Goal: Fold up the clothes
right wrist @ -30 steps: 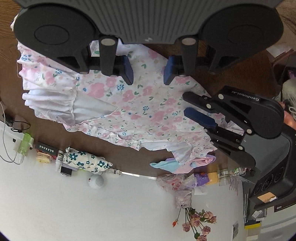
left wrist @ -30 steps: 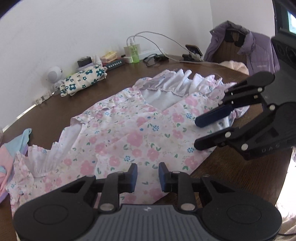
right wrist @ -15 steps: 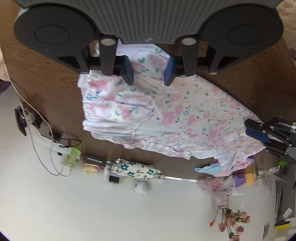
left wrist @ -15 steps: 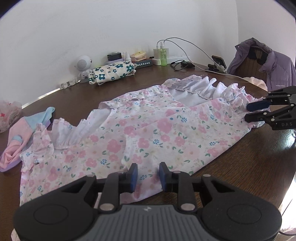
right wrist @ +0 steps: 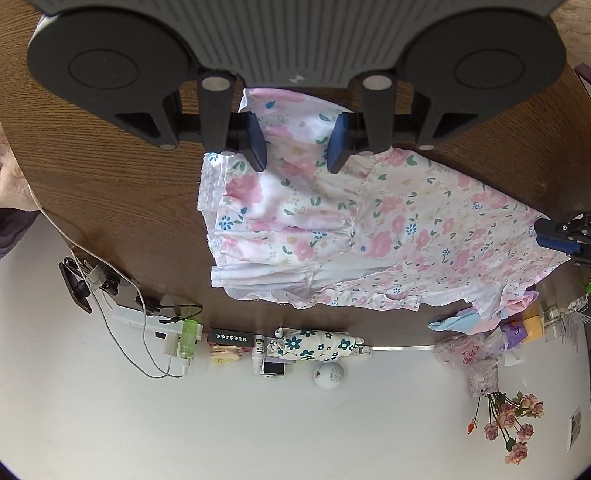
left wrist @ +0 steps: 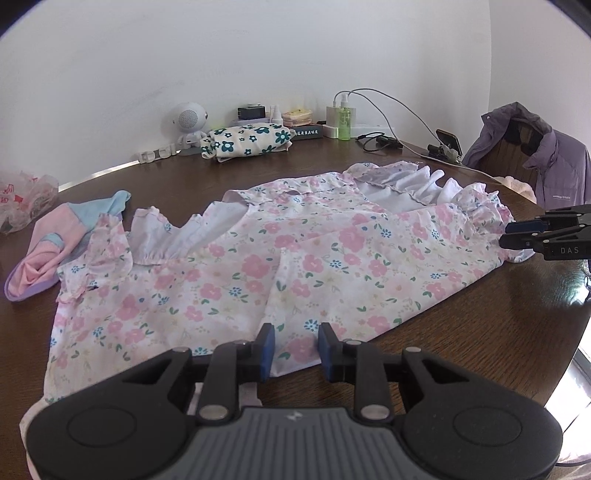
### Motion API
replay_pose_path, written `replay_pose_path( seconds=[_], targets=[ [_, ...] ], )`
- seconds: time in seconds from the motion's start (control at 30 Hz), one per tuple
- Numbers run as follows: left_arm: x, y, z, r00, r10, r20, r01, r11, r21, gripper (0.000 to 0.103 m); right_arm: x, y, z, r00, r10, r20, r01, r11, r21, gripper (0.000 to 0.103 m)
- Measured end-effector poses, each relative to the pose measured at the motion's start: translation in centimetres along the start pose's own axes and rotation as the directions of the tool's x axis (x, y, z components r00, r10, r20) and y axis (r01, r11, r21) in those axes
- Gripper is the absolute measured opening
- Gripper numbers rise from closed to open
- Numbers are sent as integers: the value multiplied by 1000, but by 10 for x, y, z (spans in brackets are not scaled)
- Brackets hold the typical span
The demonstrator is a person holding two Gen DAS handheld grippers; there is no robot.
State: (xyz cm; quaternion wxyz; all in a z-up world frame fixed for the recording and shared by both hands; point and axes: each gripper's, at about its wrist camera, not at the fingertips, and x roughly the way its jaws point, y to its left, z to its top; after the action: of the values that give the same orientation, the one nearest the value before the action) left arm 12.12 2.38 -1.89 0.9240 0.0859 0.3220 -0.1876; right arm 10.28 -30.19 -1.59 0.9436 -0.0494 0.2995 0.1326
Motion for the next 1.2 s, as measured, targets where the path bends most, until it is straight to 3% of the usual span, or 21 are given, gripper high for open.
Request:
replay_pose_path(
  seconds=[0.37,0.47,0.6,0.67,0.73,0.8,0.93,1.03,1.1,1.2],
  targets=[
    [-15,7,-3,1000,-13,-11,12,1000,-6,27,1,4,4,1000,-6,-28,6,1000,14,37],
    [-31,12,13,999,-41,25,41,999,-12,40,-7,2,15,999,36,-34,-35,999,36,39],
    [-54,23,55,993,-78,94,77,997,11,80,-26,-11,51,993,119,29,-120,991,54,56],
    [-55,31,83,987,-136,83,136,991,12,88,-22,-17,76,992,122,16,-122,993,3,58],
    [-46,42,112,974,-222,37,223,975,-21,89,-18,-23,101,992,124,4,-123,991,-48,59],
    [-27,53,139,964,-263,-22,262,963,-66,89,-4,-27,124,995,91,-31,-94,988,-121,59],
    [23,62,178,980,-169,-102,164,985,-49,89,42,-42,161,989,90,-113,-107,982,-153,57],
    [70,61,197,980,-107,-169,108,994,-8,84,86,-48,182,979,101,-179,-137,970,-201,55],
    [99,59,204,977,-93,-192,104,993,48,76,118,-50,192,961,142,-236,-197,954,-226,54],
    [137,56,208,970,-80,-229,114,984,137,75,160,-54,197,924,205,-324,-289,928,-237,54]
  ],
)
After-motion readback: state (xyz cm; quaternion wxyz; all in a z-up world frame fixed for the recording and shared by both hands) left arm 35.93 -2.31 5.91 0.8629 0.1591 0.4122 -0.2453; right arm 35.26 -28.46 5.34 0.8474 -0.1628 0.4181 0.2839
